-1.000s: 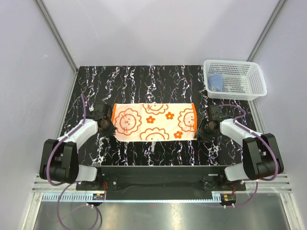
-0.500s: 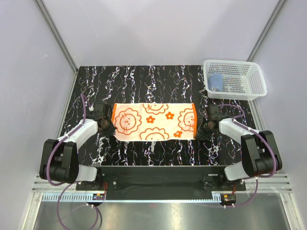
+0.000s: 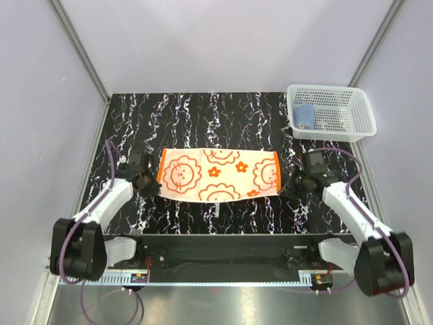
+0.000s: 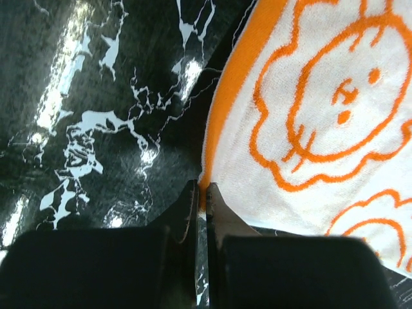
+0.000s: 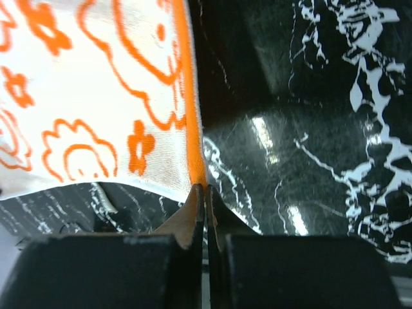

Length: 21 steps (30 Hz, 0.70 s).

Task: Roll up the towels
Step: Fold the towel

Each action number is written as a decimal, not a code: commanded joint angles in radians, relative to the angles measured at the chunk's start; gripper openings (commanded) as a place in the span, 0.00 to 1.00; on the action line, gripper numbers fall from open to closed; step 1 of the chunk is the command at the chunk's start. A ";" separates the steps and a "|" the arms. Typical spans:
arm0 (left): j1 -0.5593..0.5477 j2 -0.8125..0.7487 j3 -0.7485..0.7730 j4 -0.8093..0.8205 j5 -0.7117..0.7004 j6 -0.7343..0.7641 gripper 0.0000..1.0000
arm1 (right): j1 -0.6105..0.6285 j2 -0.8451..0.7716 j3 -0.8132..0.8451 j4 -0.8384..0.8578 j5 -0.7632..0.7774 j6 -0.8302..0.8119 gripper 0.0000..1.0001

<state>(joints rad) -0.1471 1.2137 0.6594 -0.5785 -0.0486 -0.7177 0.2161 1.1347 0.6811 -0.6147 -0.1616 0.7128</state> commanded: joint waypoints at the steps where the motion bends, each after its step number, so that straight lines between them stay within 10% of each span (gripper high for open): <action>1: 0.004 -0.080 -0.027 -0.027 0.033 -0.034 0.00 | 0.005 -0.100 -0.002 -0.108 -0.029 0.046 0.00; 21: -0.022 -0.163 0.167 -0.155 -0.020 -0.002 0.00 | 0.009 -0.058 0.172 -0.178 0.000 0.062 0.00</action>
<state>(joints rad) -0.1684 1.0153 0.7532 -0.7517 -0.0299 -0.7525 0.2199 1.0389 0.7654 -0.8295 -0.1909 0.7845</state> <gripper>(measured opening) 0.031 0.012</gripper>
